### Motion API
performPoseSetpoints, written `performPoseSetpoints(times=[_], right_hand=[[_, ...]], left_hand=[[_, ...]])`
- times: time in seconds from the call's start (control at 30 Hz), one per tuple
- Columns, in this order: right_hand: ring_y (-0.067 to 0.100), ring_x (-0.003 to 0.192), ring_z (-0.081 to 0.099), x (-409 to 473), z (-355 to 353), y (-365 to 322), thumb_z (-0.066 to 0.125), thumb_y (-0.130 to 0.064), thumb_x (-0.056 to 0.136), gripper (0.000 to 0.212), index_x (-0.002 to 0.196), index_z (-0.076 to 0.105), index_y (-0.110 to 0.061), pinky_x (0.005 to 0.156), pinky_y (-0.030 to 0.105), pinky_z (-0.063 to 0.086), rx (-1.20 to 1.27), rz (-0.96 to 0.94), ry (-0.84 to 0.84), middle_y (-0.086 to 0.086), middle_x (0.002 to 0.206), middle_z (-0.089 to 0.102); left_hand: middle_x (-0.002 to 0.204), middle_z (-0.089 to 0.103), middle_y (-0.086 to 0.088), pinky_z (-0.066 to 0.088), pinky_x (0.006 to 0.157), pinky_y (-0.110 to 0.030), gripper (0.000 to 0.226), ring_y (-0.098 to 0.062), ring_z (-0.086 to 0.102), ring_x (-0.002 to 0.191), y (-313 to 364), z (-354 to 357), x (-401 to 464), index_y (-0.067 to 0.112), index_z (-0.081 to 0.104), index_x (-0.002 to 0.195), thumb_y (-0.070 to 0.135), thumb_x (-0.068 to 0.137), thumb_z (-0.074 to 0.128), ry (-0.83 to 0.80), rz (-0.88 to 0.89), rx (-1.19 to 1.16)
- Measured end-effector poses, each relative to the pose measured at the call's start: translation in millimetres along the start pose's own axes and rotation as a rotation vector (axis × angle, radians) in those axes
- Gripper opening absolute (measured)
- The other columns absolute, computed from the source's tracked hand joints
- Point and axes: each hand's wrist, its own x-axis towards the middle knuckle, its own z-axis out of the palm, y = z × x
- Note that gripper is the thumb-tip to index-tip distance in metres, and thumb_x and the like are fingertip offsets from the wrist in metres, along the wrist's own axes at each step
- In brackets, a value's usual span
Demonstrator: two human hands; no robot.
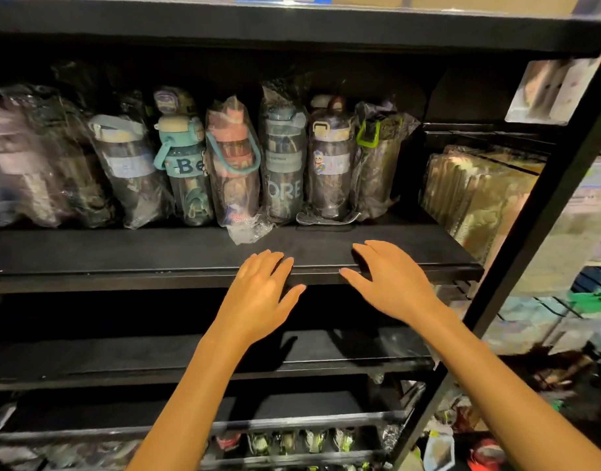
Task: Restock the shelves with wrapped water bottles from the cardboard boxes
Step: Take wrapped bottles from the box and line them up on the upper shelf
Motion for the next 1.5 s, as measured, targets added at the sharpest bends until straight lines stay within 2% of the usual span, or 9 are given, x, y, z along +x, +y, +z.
performPoseSetpoints(times=[0.2, 0.47, 0.7, 0.87, 1.0, 1.1, 1.17, 1.3, 1.5], right_hand=[[0.030, 0.149, 0.039, -49.7, 21.6, -76.6, 0.025, -0.074, 0.098, 0.081, 0.153, 0.051, -0.020, 0.126, 0.044, 0.029, 0.071, -0.245, -0.007, 0.006, 0.156, 0.051], [0.027, 0.153, 0.035, -108.6, 75.9, -200.3, 0.013, -0.076, 0.097, 0.087, 0.159, 0.042, -0.023, 0.128, 0.046, 0.024, 0.189, -0.563, -0.212, 0.005, 0.162, 0.043], [0.019, 0.155, 0.025, -161.1, 133.4, -339.1, 0.015, -0.077, 0.095, 0.085, 0.162, 0.031, -0.028, 0.128, 0.042, 0.020, 0.269, -0.868, -0.523, -0.005, 0.167, 0.031], [0.027, 0.121, 0.064, -190.6, 177.5, -433.4, 0.047, -0.058, 0.101, 0.059, 0.138, 0.065, -0.016, 0.103, 0.038, 0.051, 0.300, -1.002, -0.580, 0.003, 0.129, 0.068], [0.018, 0.134, 0.054, -189.7, 199.1, -505.6, 0.047, -0.054, 0.105, 0.050, 0.143, 0.057, -0.024, 0.110, 0.020, 0.036, 0.235, -1.048, -0.695, -0.005, 0.143, 0.059], [0.016, 0.118, 0.062, -183.0, 223.7, -554.0, 0.028, -0.071, 0.100, 0.063, 0.128, 0.063, -0.027, 0.089, 0.024, 0.046, 0.207, -1.031, -0.747, -0.006, 0.124, 0.066], [0.016, 0.127, 0.059, -177.4, 244.6, -586.1, 0.018, -0.078, 0.092, 0.080, 0.141, 0.058, -0.029, 0.096, 0.028, 0.047, 0.192, -1.045, -0.784, -0.007, 0.136, 0.064], [0.015, 0.137, 0.052, -160.7, 290.4, -641.9, 0.043, -0.067, 0.101, 0.063, 0.151, 0.051, -0.029, 0.106, 0.031, 0.044, 0.192, -1.033, -0.889, -0.007, 0.149, 0.056], [0.023, 0.144, 0.045, -126.5, 372.0, -727.5, 0.044, -0.067, 0.101, 0.067, 0.154, 0.047, -0.026, 0.118, 0.042, 0.039, 0.174, -0.958, -1.070, -0.001, 0.158, 0.049]], left_hand=[[0.160, 0.042, -0.012, 0.029, 0.119, -0.064, 0.073, -0.040, 0.033, 0.150, -3.9, -4.6, -122.3, 0.016, 0.040, 0.157, 0.059, 0.100, 0.026, -0.028, -0.293, 0.128], [0.166, 0.030, -0.007, 0.020, 0.125, -0.058, 0.072, -0.035, 0.021, 0.155, -13.0, -14.2, -330.2, 0.023, 0.027, 0.163, 0.065, 0.105, 0.021, -0.241, -0.818, 0.139], [0.131, 0.064, -0.011, 0.054, 0.098, -0.060, 0.068, -0.039, 0.063, 0.120, -3.0, -15.9, -488.4, 0.018, 0.059, 0.141, 0.062, 0.099, 0.029, -0.275, -1.215, 0.164], [0.133, 0.062, -0.011, 0.048, 0.099, -0.054, 0.069, -0.039, 0.057, 0.122, -24.4, 7.5, -563.4, 0.019, 0.054, 0.146, 0.060, 0.095, 0.031, -0.255, -1.438, 0.111], [0.116, 0.066, -0.006, 0.052, 0.085, -0.048, 0.058, -0.035, 0.064, 0.106, -68.1, 13.7, -591.8, 0.020, 0.063, 0.127, 0.056, 0.088, 0.038, -0.216, -1.587, -0.009], [0.125, 0.065, -0.006, 0.051, 0.089, -0.047, 0.065, -0.034, 0.063, 0.112, -104.3, 15.2, -609.1, 0.020, 0.060, 0.130, 0.058, 0.087, 0.030, -0.194, -1.633, -0.051], [0.135, 0.060, -0.007, 0.047, 0.097, -0.047, 0.070, -0.034, 0.058, 0.122, -130.2, 17.9, -621.1, 0.020, 0.056, 0.136, 0.060, 0.088, 0.025, -0.206, -1.650, -0.054], [0.142, 0.055, -0.008, 0.044, 0.100, -0.046, 0.066, -0.034, 0.054, 0.127, -183.6, 26.6, -641.8, 0.020, 0.051, 0.142, 0.061, 0.096, 0.026, -0.230, -1.690, -0.131], [0.141, 0.054, -0.006, 0.043, 0.104, -0.046, 0.053, -0.031, 0.052, 0.126, -279.4, 68.3, -664.5, 0.023, 0.047, 0.143, 0.056, 0.104, 0.037, -0.335, -1.789, -0.206]])
